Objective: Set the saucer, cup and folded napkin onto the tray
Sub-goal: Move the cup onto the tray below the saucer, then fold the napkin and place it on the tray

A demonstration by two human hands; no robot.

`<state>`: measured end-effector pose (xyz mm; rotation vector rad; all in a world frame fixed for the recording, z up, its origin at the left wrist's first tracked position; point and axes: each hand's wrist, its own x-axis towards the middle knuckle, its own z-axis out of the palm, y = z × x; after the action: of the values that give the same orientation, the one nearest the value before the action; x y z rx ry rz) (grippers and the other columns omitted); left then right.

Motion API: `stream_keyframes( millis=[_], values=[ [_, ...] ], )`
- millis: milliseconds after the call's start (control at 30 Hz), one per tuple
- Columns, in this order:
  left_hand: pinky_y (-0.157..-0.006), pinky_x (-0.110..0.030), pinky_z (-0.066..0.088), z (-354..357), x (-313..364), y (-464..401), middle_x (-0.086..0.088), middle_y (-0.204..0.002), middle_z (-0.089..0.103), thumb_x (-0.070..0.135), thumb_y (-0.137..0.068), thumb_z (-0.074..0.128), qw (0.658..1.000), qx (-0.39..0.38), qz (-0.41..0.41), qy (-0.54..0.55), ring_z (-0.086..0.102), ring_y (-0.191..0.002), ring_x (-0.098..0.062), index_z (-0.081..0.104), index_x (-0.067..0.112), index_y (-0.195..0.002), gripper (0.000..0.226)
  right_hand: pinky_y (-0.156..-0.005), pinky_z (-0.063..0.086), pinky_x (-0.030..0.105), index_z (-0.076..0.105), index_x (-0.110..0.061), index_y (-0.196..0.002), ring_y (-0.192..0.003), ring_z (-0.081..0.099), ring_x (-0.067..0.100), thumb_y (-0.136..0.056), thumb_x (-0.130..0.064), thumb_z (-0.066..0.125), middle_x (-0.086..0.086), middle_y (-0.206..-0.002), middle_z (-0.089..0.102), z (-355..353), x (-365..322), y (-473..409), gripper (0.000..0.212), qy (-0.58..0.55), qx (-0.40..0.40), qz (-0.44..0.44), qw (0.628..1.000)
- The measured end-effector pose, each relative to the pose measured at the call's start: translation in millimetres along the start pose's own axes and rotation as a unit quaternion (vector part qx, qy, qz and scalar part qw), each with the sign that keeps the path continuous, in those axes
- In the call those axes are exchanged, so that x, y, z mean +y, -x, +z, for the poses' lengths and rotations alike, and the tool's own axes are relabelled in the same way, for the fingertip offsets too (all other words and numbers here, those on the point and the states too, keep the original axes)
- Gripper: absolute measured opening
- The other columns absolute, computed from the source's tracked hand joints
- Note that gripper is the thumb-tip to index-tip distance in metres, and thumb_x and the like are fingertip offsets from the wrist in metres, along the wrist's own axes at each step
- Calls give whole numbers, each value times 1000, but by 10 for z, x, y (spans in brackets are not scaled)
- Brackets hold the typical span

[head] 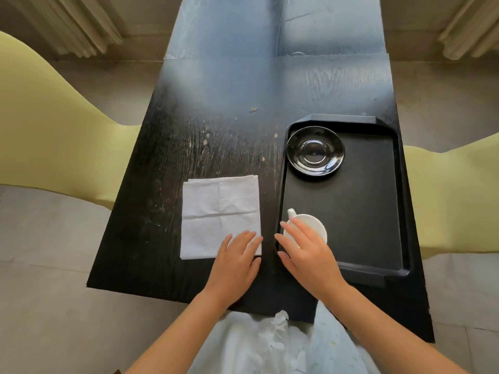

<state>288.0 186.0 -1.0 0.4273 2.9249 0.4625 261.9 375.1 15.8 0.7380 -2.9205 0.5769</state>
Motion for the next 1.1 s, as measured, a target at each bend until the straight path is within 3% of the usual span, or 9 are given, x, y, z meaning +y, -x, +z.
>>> stream_keyframes(
  millis=[100, 200, 333, 500, 667, 767, 900, 967, 1100],
  values=[
    [-110, -45, 33, -60, -413, 161, -12, -139, 50, 21, -89, 61, 996, -25, -83, -6, 45, -129, -26, 49, 11, -133, 47, -86, 55, 40, 70, -6, -101, -110, 62, 32, -65, -8, 82, 16, -111, 70, 264, -373, -239, 38, -18, -36, 17, 999],
    [-104, -47, 40, -91, -791, 257, -16, -136, 53, 21, -84, 68, 992, -58, -97, -48, 49, -126, -30, 53, 8, -130, 50, -82, 57, 37, 71, -7, -101, -107, 64, 31, -56, -9, 87, 15, -111, 71, 552, -529, -325, 49, 22, -111, 22, 993],
    [-102, -46, 42, -12, -1153, 211, -17, -138, 50, 16, -80, 70, 989, -118, -36, -82, 50, -124, -32, 52, 8, -131, 55, -84, 56, 39, 70, -6, -103, -108, 64, 31, -48, -10, 91, 16, -113, 69, 868, -560, -374, 59, 72, -178, 10, 981],
    [-70, -41, 58, 108, -1448, 105, -25, -107, 68, -4, -52, 82, 988, -96, 77, -92, 67, -96, -38, 69, -1, -105, 55, -80, 57, 43, 69, 4, -104, -103, 65, 37, -49, 2, 87, 24, -110, 68, 1023, -594, -360, 58, 93, -155, 0, 984],
    [-70, -41, 60, 106, -1665, 161, -25, -113, 67, -5, -43, 87, 977, -103, 152, -106, 66, -101, -38, 67, -2, -110, 71, -79, 57, 43, 68, 6, -105, -103, 65, 37, -47, 13, 85, 26, -110, 68, 1010, -613, -270, 61, 91, -125, -22, 988],
    [-70, -42, 61, 28, -1757, 221, -22, -108, 70, -6, -46, 89, 980, -98, 163, -57, 67, -99, -37, 70, -3, -102, 59, -75, 60, 44, 70, 6, -97, -99, 67, 37, -50, 13, 85, 24, -105, 70, 970, -590, -287, 50, 68, -110, -16, 991],
    [-67, -40, 61, -162, -1886, 209, -14, -86, 75, -5, -70, 77, 989, -83, 84, 85, 72, -78, -29, 73, 1, -88, 19, -65, 60, 40, 69, -3, -85, -83, 69, 35, -74, 2, 73, 16, -88, 73, 875, -622, -417, 12, 24, -184, 39, 982],
    [-78, -35, 57, -274, -1988, 145, -9, -91, 75, 2, -83, 67, 985, -95, 16, 142, 70, -84, -24, 73, 6, -97, 15, -63, 58, 38, 67, -7, -86, -73, 67, 28, -85, -8, 65, 10, -81, 71, 782, -622, -488, 3, -10, -196, 84, 977],
    [-80, -22, 49, -550, -2165, -119, 4, -91, 69, 7, -84, 68, 979, -23, -22, 203, 63, -85, -11, 72, 9, -98, 15, -63, 56, 34, 69, -9, -86, -71, 67, 21, -82, -9, 68, 5, -79, 73, 554, -604, -762, 4, -113, -85, 149, 979]
  ],
)
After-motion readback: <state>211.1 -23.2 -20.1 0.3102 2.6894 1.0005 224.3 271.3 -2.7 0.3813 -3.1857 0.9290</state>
